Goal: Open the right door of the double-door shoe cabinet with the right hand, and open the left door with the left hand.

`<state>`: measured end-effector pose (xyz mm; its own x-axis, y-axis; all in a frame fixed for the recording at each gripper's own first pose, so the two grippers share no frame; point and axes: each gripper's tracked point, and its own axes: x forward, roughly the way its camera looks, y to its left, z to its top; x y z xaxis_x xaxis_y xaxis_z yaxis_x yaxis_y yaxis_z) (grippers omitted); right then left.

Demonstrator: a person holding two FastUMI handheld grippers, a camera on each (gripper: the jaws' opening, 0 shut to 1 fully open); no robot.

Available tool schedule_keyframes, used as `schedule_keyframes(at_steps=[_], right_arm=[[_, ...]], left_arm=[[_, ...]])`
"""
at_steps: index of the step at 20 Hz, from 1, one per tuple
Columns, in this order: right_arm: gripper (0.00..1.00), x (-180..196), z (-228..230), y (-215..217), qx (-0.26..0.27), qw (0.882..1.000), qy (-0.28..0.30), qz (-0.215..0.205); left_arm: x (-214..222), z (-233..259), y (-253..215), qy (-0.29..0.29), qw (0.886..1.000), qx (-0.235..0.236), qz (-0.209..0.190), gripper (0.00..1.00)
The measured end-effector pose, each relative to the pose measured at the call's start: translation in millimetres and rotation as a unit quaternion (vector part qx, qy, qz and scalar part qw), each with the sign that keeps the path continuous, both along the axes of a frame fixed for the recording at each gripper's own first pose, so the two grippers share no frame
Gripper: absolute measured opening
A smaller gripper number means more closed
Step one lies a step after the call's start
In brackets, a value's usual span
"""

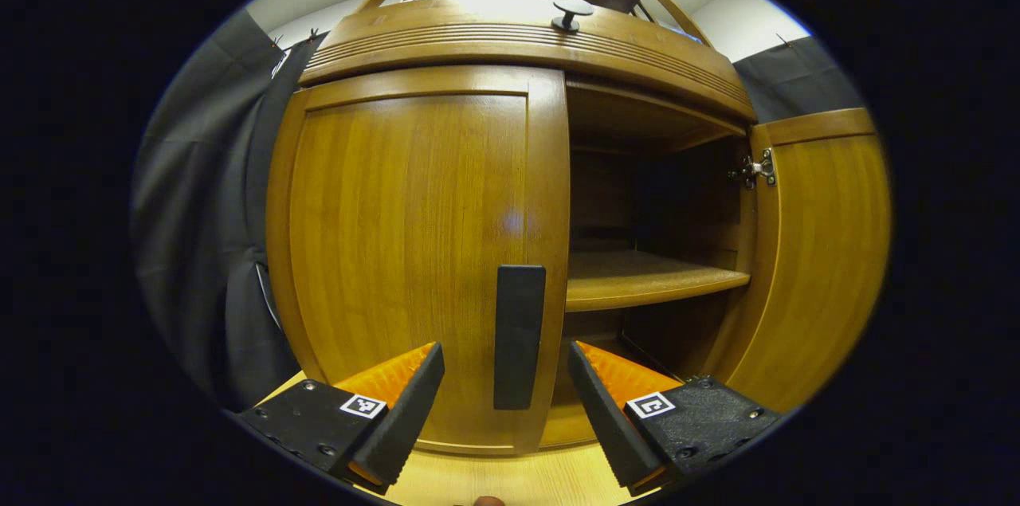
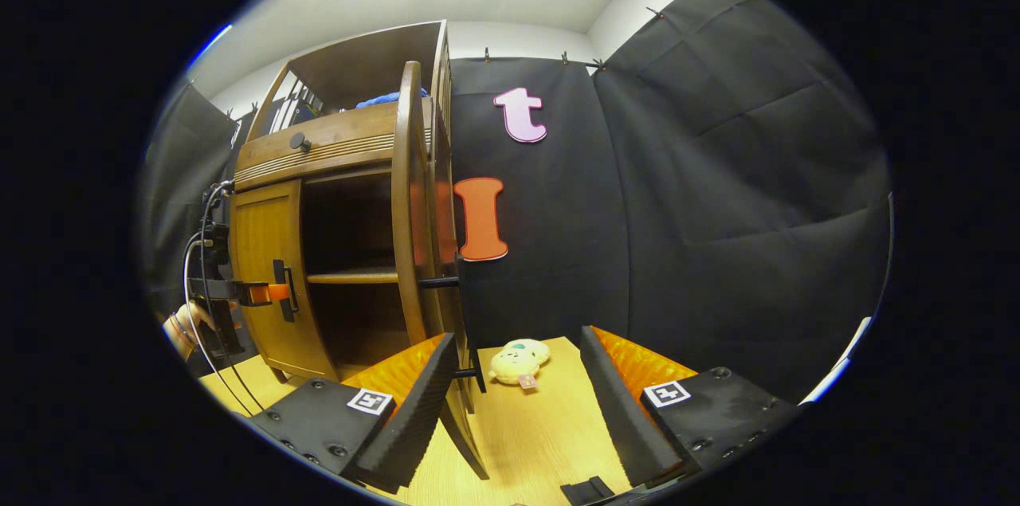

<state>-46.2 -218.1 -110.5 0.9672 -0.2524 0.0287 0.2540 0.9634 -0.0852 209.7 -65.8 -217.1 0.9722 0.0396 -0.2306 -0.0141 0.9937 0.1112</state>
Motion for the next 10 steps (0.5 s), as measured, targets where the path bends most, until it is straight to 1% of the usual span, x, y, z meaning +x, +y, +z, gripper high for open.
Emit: schedule_keyframes(at_steps=[1, 3, 4, 6, 9, 10], right_arm=[[1.0, 0.1, 0.6, 0.8, -0.002, 1.0, -0.002, 0.001], [0.99, 0.8, 2.6, 0.4, -0.009, 1.0, -0.004, 0.0], [1.0, 1.0, 2.9, -0.9, -0.012, 1.0, -0.005, -0.001], [0.99, 0.1, 4.5, -1.0, -0.013, 1.0, -0.008, 0.002], [0.99, 0.5, 5.8, -1.9, -0.011, 1.0, -0.013, 0.003], [0.99, 0.9, 4.8, -2.7, -0.013, 1.0, -0.014, 0.002]], left_arm=[[3.3, -1.6, 0.0, 0.001, 1.0, 0.0, 0.003, 0.92], [10.6, -7.3, -1.6, 0.003, 1.0, 0.0, 0.005, 0.92], [14.4, -10.3, -3.6, 0.006, 1.0, -0.001, 0.001, 0.95], [21.1, -16.2, -2.4, 0.012, 1.0, -0.001, 0.0, 0.94], [25.9, -22.6, 1.1, 0.018, 1.0, 0.001, 0.007, 0.81], [27.3, -21.3, 2.6, 0.015, 1.0, 0.002, 0.009, 0.71]])
